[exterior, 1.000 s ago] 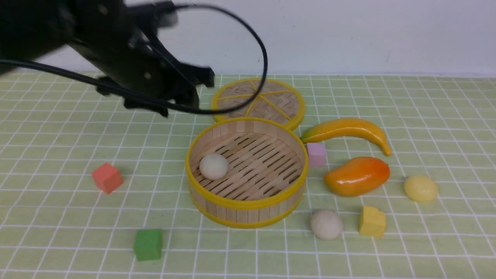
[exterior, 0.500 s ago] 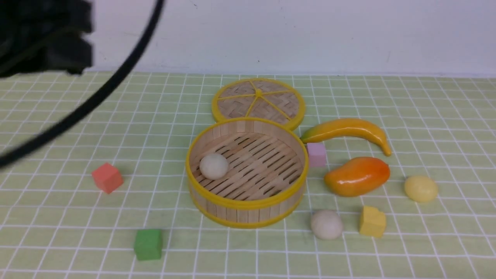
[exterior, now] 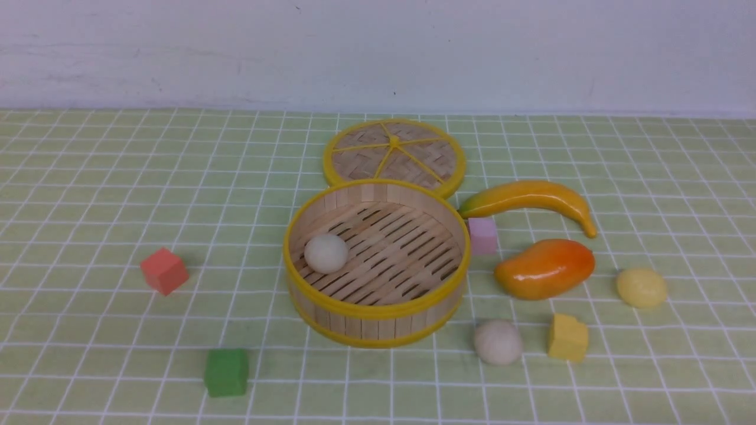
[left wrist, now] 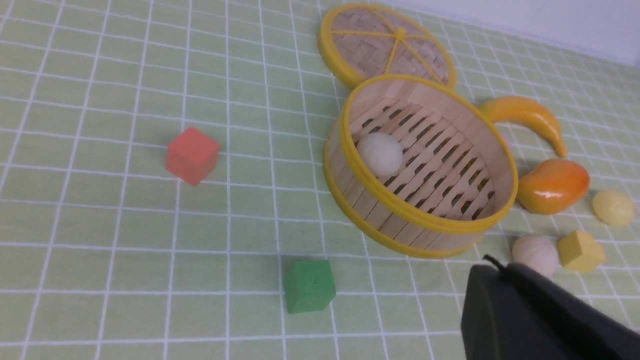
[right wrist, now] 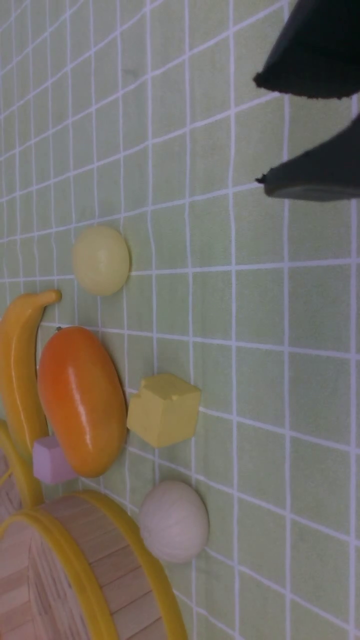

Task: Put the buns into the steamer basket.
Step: Use the right arm to grab a steamed stuffed bun

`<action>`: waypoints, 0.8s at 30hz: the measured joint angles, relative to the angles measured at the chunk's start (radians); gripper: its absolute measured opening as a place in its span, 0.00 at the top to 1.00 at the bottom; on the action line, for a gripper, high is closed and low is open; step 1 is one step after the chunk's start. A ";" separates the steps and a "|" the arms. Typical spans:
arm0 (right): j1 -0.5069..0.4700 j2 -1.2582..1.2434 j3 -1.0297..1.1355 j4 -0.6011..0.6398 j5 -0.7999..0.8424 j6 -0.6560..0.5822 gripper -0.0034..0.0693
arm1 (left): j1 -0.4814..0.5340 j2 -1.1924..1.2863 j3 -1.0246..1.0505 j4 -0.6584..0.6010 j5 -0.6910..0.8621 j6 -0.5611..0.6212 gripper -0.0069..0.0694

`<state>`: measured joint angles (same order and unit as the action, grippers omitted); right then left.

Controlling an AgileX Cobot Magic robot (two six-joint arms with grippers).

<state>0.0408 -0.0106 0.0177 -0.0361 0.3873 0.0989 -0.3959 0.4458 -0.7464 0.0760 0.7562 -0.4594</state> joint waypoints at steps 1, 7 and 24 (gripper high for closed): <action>0.000 0.000 0.000 0.000 0.000 0.000 0.62 | 0.000 -0.019 0.008 0.001 -0.021 -0.007 0.93; 0.000 0.000 0.000 0.000 0.000 0.000 0.62 | 0.000 -0.027 0.010 0.002 -0.047 -0.010 0.93; 0.000 0.000 0.000 0.000 0.000 0.000 0.62 | 0.000 -0.027 0.011 0.003 -0.047 -0.010 0.93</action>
<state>0.0408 -0.0106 0.0177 -0.0360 0.3873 0.0989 -0.3959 0.4186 -0.7349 0.0790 0.7096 -0.4695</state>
